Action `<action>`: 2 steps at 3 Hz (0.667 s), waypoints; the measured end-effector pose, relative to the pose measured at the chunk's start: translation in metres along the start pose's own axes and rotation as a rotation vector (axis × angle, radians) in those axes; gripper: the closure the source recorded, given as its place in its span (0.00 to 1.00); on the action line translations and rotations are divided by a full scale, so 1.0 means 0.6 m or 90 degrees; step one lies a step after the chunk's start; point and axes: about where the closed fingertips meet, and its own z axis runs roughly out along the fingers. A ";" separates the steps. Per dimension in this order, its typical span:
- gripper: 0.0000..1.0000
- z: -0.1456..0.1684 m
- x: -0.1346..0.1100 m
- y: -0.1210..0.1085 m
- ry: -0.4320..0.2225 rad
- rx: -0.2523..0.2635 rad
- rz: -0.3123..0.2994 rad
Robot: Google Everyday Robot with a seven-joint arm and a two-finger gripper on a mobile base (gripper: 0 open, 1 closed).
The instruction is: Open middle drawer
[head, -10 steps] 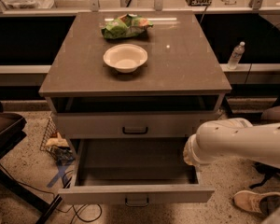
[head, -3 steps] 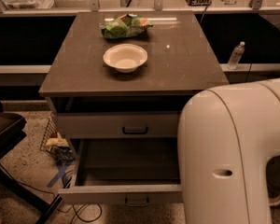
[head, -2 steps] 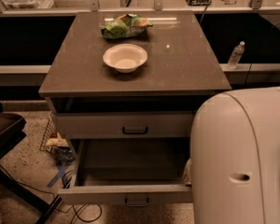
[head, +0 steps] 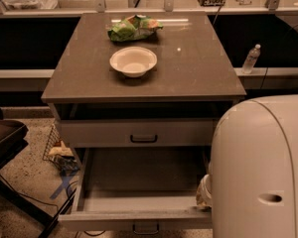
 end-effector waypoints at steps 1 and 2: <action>1.00 -0.018 -0.015 0.064 -0.015 -0.021 0.005; 1.00 -0.036 -0.031 0.114 -0.028 -0.040 0.005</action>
Offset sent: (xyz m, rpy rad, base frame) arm -0.2021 0.0475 0.0675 0.1196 0.1882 0.0520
